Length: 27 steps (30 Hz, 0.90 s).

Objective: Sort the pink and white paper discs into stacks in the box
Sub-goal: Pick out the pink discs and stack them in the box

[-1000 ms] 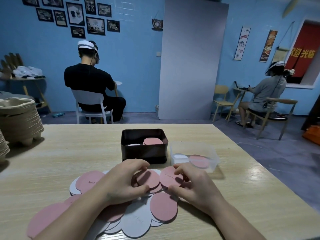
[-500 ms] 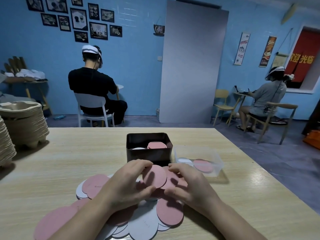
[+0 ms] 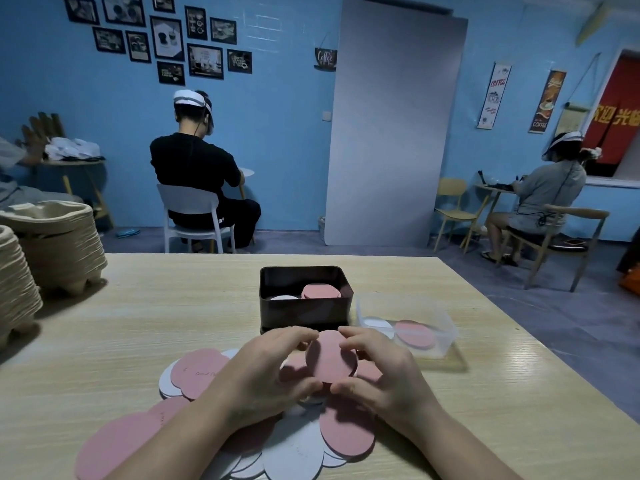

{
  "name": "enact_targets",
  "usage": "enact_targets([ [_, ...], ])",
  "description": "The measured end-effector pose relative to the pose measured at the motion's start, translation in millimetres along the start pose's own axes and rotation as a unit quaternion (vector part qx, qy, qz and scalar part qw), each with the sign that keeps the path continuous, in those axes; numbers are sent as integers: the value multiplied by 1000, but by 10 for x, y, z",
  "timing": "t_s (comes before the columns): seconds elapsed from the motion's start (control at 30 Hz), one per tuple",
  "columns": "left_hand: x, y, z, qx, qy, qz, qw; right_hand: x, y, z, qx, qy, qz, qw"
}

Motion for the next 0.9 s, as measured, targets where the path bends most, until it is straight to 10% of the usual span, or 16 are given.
enact_targets([
  [0.9, -12, 27, 31, 87, -32, -2, 996, -54, -24, 77, -32, -31, -60, 997],
])
Point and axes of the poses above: each hand's wrist, its own x-axis towards the middle knuckle, its own y-axis out of the back of the hand, z = x × y, the point moved 6 cm from there along x, towards the middle knuckle, and after that the axes turned 13 degrees about y, right-handed, at the moved point
